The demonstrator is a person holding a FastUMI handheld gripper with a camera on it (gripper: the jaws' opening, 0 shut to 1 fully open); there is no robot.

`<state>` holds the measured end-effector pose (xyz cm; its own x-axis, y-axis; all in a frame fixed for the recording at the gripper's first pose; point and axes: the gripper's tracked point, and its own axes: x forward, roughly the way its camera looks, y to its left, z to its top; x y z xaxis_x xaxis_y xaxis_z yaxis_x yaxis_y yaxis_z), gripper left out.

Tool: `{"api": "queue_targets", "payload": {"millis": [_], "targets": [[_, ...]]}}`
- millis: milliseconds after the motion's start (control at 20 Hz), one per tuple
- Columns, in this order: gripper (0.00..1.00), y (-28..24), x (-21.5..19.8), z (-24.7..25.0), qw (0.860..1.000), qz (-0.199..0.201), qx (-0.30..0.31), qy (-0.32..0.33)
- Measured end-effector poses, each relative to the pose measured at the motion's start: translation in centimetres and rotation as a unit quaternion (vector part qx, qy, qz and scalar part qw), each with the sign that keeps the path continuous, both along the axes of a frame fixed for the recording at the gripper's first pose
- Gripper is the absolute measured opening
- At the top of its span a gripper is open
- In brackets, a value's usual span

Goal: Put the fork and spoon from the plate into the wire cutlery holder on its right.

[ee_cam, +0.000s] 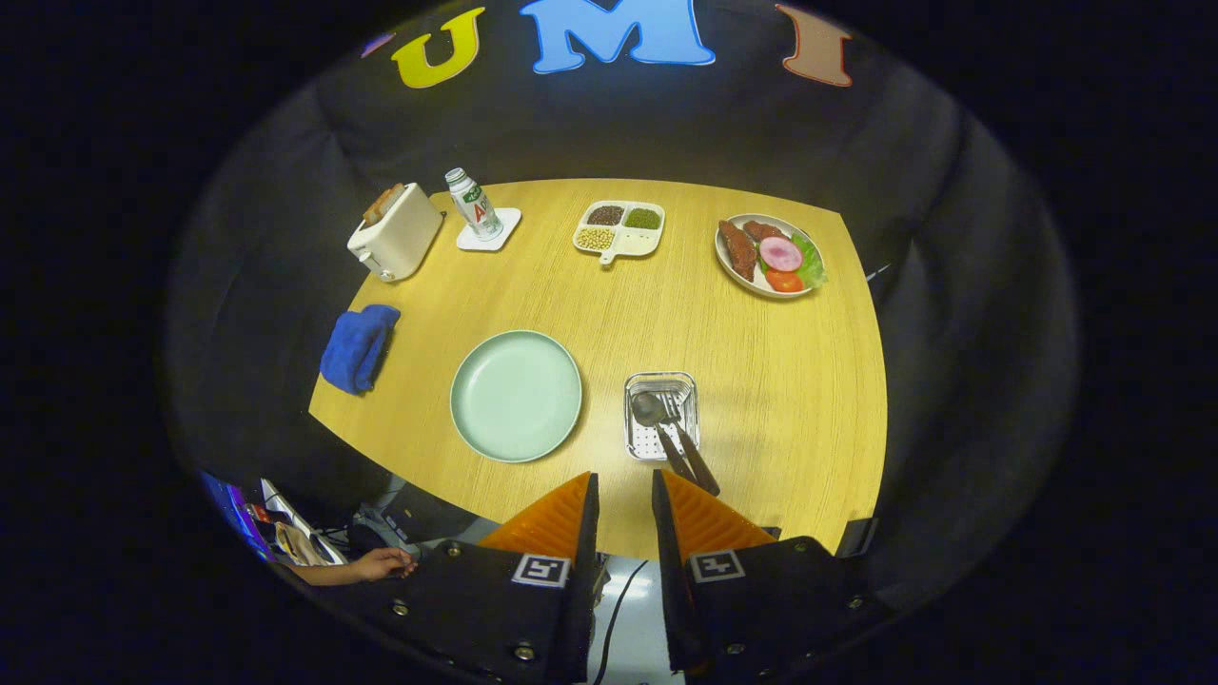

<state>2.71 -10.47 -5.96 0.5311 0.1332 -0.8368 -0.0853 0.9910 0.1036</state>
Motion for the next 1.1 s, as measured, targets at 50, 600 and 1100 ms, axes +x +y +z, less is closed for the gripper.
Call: {"api": "queue_targets", "payload": {"millis": [50,600,1100], "targets": [[0.31,0.8,-0.4,0.0,1.000,-0.005,0.008,-0.014],[0.31,6.8,-1.4,5.9,0.931,-0.067,-0.011,-0.359],[0.54,11.4,-2.7,8.9,0.876,-0.061,-0.031,-0.477]]}}
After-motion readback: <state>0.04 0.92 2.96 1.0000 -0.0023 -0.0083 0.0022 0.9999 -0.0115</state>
